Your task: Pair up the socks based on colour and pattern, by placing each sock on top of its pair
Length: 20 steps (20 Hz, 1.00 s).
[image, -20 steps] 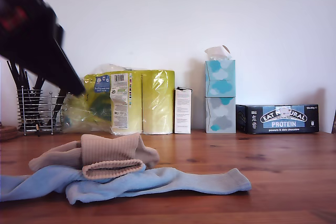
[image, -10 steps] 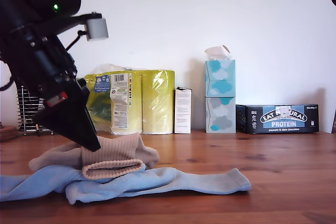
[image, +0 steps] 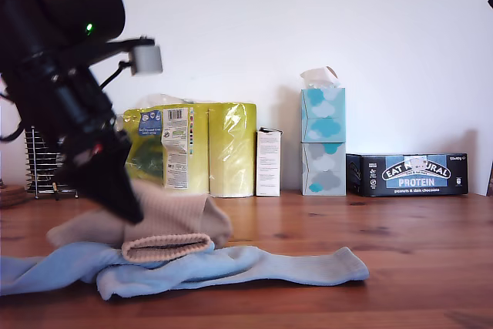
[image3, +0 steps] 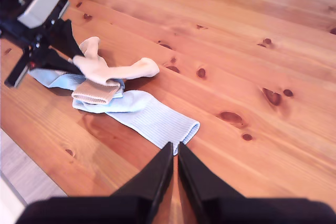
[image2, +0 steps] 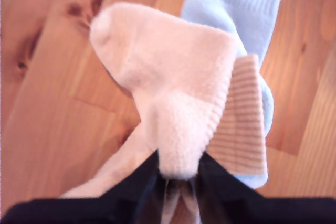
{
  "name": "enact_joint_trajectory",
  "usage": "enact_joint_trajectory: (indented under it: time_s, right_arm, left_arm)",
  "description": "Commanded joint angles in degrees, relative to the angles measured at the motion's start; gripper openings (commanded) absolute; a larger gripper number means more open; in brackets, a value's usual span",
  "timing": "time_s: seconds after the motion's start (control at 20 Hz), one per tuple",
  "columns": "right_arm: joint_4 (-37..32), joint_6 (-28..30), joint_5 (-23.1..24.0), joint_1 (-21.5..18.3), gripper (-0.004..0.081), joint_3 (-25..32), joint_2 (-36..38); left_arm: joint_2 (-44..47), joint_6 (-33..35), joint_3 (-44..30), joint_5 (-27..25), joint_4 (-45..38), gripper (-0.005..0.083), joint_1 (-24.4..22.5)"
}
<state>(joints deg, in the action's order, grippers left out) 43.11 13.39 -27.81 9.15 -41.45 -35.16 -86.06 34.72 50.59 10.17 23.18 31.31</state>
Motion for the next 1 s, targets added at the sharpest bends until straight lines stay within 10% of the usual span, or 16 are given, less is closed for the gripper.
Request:
enact_joint_trajectory:
  time_s: [0.0, 0.65, 0.85, 0.95]
  right_arm:
    - [0.1, 0.1, -0.3, 0.3, -0.0013, 0.5, 0.1]
    - [-0.3, -1.2, -0.7, 6.2, -0.0013, 0.5, -3.4]
    - [-1.0, -1.6, -0.7, 8.8, -0.0013, 0.5, -7.2]
    - [-1.7, -1.8, -0.7, 9.9, -0.0013, 0.5, -8.4]
  left_arm:
    - [-0.1, 0.2, 3.0, 0.3, -0.8, -0.0021, -0.2]
    - [-12.1, -1.8, 4.2, -5.5, -17.0, 0.0006, -6.1]
    - [-11.2, -3.4, 5.3, -8.7, -16.2, 0.0502, -5.2]
    - [-9.8, -5.2, 7.1, -9.6, -12.8, 0.0526, -4.7]
